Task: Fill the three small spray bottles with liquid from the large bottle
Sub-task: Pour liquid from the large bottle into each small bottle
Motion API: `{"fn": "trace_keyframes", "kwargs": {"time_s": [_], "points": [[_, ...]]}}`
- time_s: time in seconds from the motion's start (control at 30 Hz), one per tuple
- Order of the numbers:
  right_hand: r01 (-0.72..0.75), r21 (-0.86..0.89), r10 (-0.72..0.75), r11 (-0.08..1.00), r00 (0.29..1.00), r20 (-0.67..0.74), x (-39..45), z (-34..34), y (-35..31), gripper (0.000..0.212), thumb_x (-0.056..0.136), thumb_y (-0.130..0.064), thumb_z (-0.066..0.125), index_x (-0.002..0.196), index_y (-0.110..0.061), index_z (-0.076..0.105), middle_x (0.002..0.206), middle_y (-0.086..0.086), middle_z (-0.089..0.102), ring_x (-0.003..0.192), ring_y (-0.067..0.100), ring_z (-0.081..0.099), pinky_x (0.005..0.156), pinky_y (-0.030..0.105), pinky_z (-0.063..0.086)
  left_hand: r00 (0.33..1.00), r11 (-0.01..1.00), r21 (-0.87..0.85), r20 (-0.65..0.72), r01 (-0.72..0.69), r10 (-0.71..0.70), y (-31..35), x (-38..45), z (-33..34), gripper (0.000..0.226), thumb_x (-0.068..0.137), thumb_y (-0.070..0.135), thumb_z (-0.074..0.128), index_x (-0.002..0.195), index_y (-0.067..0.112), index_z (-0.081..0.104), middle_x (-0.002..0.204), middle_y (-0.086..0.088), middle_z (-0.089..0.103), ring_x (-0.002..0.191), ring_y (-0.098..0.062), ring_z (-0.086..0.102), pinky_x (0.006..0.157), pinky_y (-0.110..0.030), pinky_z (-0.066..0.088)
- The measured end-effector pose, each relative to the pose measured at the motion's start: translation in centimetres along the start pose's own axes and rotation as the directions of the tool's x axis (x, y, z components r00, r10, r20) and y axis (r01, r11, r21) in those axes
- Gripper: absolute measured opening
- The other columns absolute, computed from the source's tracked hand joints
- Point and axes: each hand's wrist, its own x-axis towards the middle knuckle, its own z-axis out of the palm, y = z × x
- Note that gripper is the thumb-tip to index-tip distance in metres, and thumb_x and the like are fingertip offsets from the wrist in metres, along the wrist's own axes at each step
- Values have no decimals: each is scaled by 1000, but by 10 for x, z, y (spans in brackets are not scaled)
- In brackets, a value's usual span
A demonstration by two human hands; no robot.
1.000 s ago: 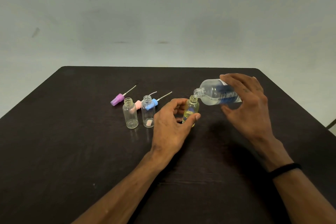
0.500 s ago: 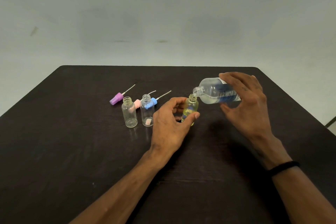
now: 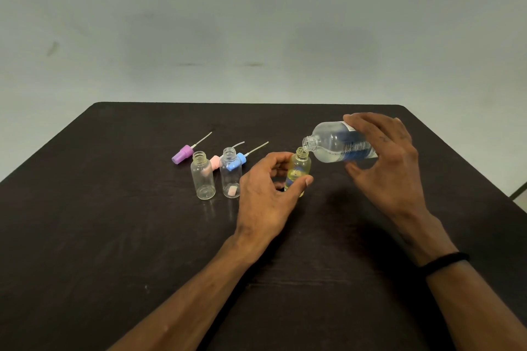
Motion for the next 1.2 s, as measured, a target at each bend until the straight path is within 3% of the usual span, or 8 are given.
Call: {"fn": "trace_keyframes", "kwargs": {"time_s": [0.23,1.2], "points": [[15,-4,-15,1000,1000,-2,0,-1,0,82,70,2,90,146,-13,62,141,9,63,135,32,57,122,63,33,1000,1000,-11,-11,7,-7,-1,0,1,44,83,26,89,123,19,72,105,10,76,98,-3,72,82,-29,64],[10,0,-10,1000,1000,-6,0,-1,-2,81,71,2,89,145,-13,63,141,8,63,135,30,57,123,63,32,1000,1000,-7,-11,2,-2,1,-1,0,44,83,26,89,122,20,72,106,12,75,100,1,70,82,-25,63]]}}
